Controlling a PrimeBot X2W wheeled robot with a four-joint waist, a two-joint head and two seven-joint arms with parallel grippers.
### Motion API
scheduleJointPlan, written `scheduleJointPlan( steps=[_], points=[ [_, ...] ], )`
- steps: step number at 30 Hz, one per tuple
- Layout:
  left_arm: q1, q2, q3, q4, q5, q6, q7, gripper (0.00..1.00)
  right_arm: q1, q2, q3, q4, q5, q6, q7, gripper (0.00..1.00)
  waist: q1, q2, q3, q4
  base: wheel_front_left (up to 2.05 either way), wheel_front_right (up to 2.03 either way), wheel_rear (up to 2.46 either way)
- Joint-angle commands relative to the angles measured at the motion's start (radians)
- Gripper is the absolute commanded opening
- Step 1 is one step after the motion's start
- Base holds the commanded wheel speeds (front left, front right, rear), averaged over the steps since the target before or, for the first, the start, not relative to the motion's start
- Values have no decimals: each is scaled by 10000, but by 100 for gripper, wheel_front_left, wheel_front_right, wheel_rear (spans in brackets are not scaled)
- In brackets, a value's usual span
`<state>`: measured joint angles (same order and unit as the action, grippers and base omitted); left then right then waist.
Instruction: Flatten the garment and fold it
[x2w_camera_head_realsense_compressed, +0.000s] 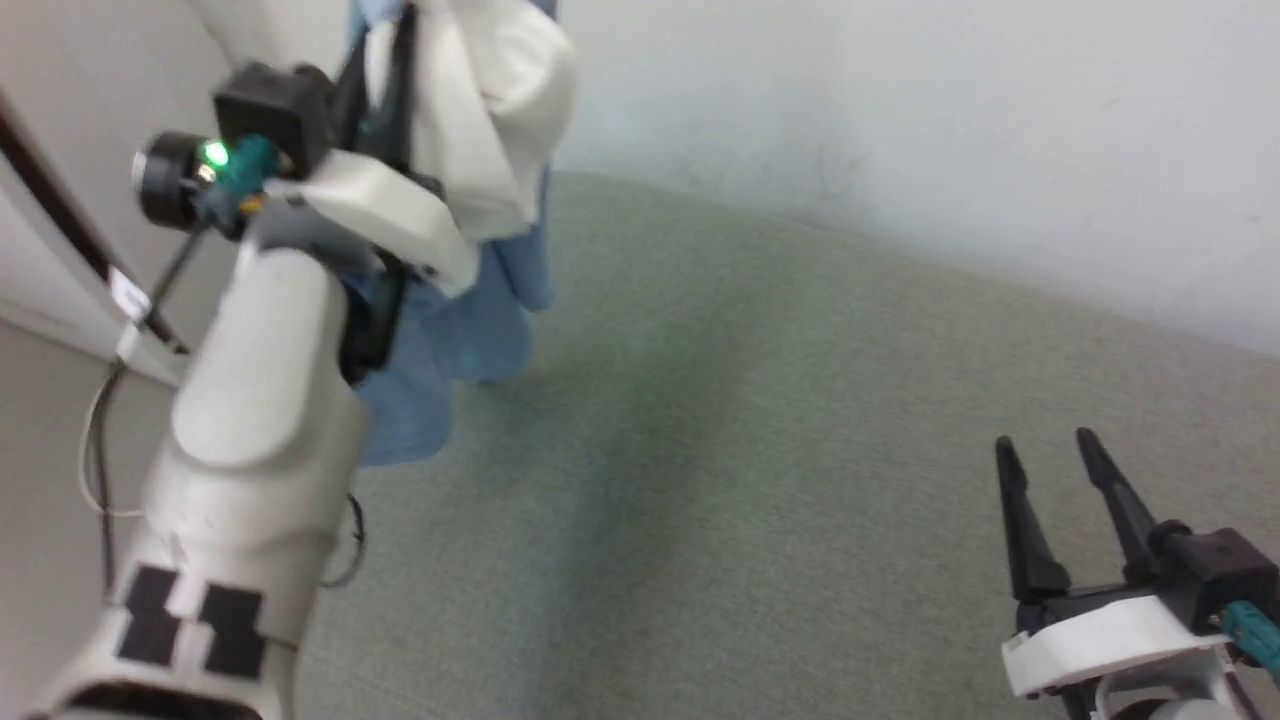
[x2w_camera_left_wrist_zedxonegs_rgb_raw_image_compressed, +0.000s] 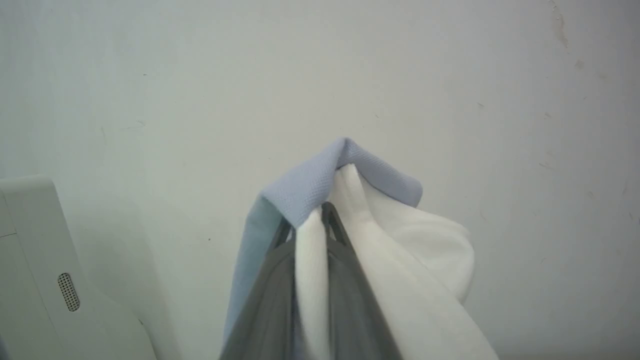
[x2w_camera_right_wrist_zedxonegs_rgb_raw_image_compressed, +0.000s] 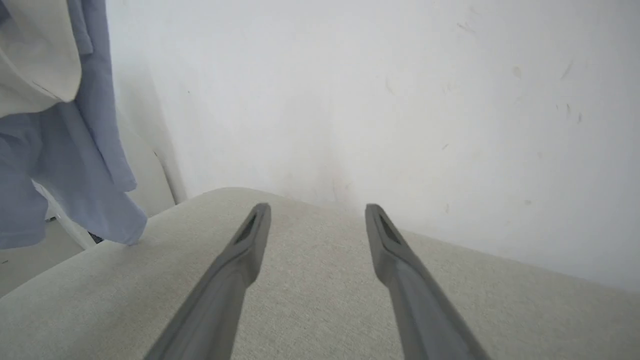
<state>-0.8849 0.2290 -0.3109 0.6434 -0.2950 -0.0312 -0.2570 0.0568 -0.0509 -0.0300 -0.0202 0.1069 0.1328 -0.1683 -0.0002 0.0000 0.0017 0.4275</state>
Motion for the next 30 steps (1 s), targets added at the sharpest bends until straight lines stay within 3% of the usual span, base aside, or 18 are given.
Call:
scheduleJointPlan(
  steps=[1, 9, 17, 24, 30],
  points=[
    [656, -228, 29, -563, 71, 111, -42, 0, 24, 5, -132, -47, 4, -21, -38, 100, 2, 0, 38, -698, 0, 0, 0],
    [2523, -987, -264, -2249, -40, 223, -45, 0, 25, 6, -630, -154, -93, -21, 89, 100, 2, 0, 136, -2825, 0, 0, 0],
    [3072, -1591, -1098, -3644, -195, 198, -46, 0, 68, 6, -1360, -228, -116, -21, 219, 100, 2, 0, 438, -4961, 0, 0, 0],
    [3473, -1747, -1977, -4245, -474, 470, 192, 0, 48, 6, -1710, -297, -23, -21, 261, 100, 2, 0, 870, -6014, 0, 0, 0],
    [4422, -1771, -2490, -2834, -842, 784, 521, 0, -73, 6, -1724, -276, 192, -21, 179, 100, 2, 0, 1458, -6433, 0, 0, 0]
  ],
)
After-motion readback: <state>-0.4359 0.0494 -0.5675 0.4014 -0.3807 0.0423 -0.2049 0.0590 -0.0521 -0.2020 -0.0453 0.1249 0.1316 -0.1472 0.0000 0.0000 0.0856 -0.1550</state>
